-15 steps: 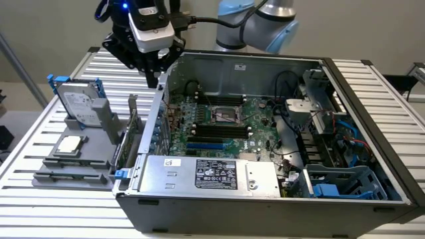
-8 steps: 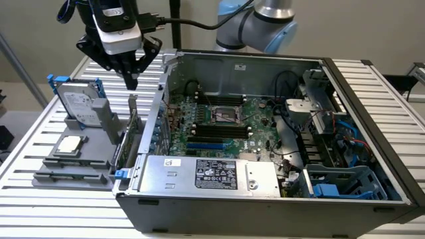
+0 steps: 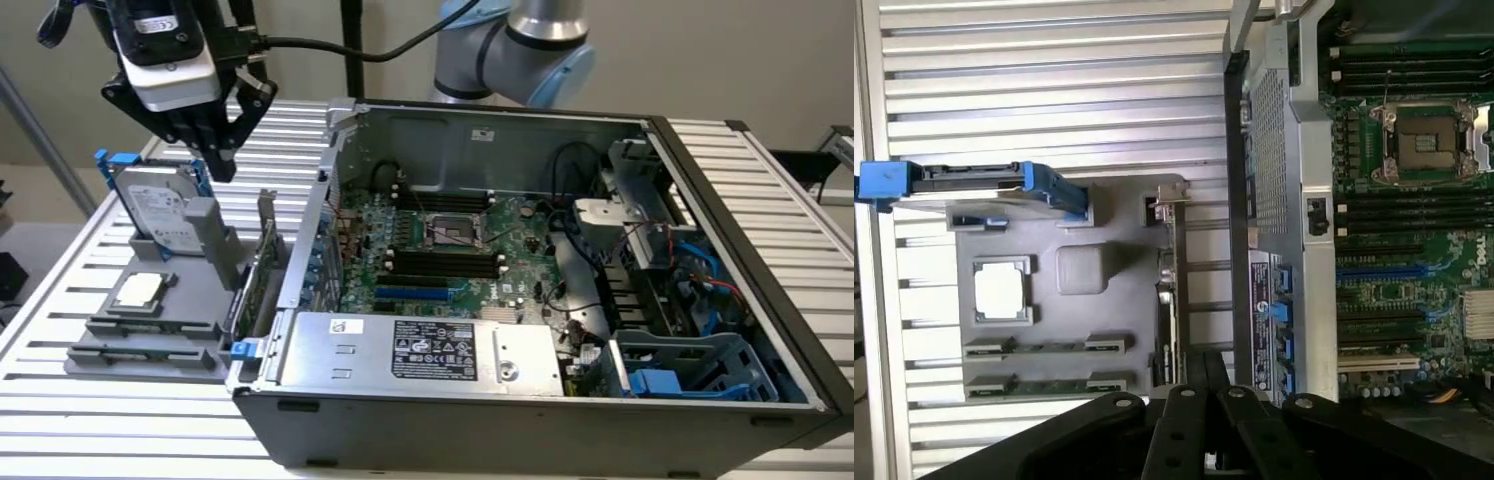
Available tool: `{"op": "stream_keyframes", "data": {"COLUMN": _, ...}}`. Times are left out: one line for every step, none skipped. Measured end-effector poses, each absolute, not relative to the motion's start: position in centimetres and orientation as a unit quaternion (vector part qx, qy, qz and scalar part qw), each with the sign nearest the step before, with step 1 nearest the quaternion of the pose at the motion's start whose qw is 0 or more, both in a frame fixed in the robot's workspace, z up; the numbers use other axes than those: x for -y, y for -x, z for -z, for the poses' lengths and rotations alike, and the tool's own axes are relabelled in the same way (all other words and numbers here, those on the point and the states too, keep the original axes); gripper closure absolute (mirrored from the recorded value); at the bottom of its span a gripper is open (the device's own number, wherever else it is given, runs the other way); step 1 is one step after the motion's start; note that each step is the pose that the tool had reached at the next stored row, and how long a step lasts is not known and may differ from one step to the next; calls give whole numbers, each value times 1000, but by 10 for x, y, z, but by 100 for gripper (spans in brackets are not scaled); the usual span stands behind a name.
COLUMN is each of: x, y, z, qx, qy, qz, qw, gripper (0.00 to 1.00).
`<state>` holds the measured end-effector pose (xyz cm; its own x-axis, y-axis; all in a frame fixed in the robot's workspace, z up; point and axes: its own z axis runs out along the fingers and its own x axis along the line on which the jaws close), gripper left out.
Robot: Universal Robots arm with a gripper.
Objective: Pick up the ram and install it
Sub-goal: 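Reach for the ram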
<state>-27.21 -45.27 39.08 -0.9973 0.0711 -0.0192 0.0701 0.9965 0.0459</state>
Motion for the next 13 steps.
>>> {"op": "stream_keyframes", "data": {"x": 453, "y": 277, "z": -391, "qx": -999, "qy": -35, "qz": -22, "qw": 10, "gripper": 89}}
{"op": "stream_keyframes", "data": {"x": 453, "y": 281, "z": -391, "qx": -999, "qy": -35, "qz": -22, "qw": 10, "gripper": 89}}
{"op": "stream_keyframes", "data": {"x": 454, "y": 286, "z": -391, "qx": -999, "qy": -35, "qz": -22, "qw": 10, "gripper": 89}}
{"op": "stream_keyframes", "data": {"x": 454, "y": 290, "z": -391, "qx": -999, "qy": -35, "qz": -22, "qw": 10, "gripper": 89}}
{"op": "stream_keyframes", "data": {"x": 454, "y": 295, "z": -390, "qx": -999, "qy": -35, "qz": -22, "qw": 10, "gripper": 89}}
{"op": "stream_keyframes", "data": {"x": 454, "y": 299, "z": -390, "qx": -999, "qy": -35, "qz": -22, "qw": 10, "gripper": 89}}
{"op": "stream_keyframes", "data": {"x": 455, "y": 304, "z": -390, "qx": -999, "qy": -35, "qz": -22, "qw": 10, "gripper": 89}}
{"op": "stream_keyframes", "data": {"x": 455, "y": 309, "z": -390, "qx": -999, "qy": -35, "qz": -21, "qw": 10, "gripper": 89}}
{"op": "stream_keyframes", "data": {"x": 455, "y": 313, "z": -390, "qx": -999, "qy": -35, "qz": -21, "qw": 10, "gripper": 89}}
{"op": "stream_keyframes", "data": {"x": 455, "y": 318, "z": -390, "qx": -999, "qy": -35, "qz": -21, "qw": 10, "gripper": 89}}
{"op": "stream_keyframes", "data": {"x": 456, "y": 322, "z": -390, "qx": -999, "qy": -35, "qz": -21, "qw": 10, "gripper": 89}}
{"op": "stream_keyframes", "data": {"x": 456, "y": 327, "z": -390, "qx": -999, "qy": -35, "qz": -21, "qw": 10, "gripper": 89}}
{"op": "stream_keyframes", "data": {"x": 456, "y": 331, "z": -390, "qx": -999, "qy": -35, "qz": -21, "qw": 10, "gripper": 89}}
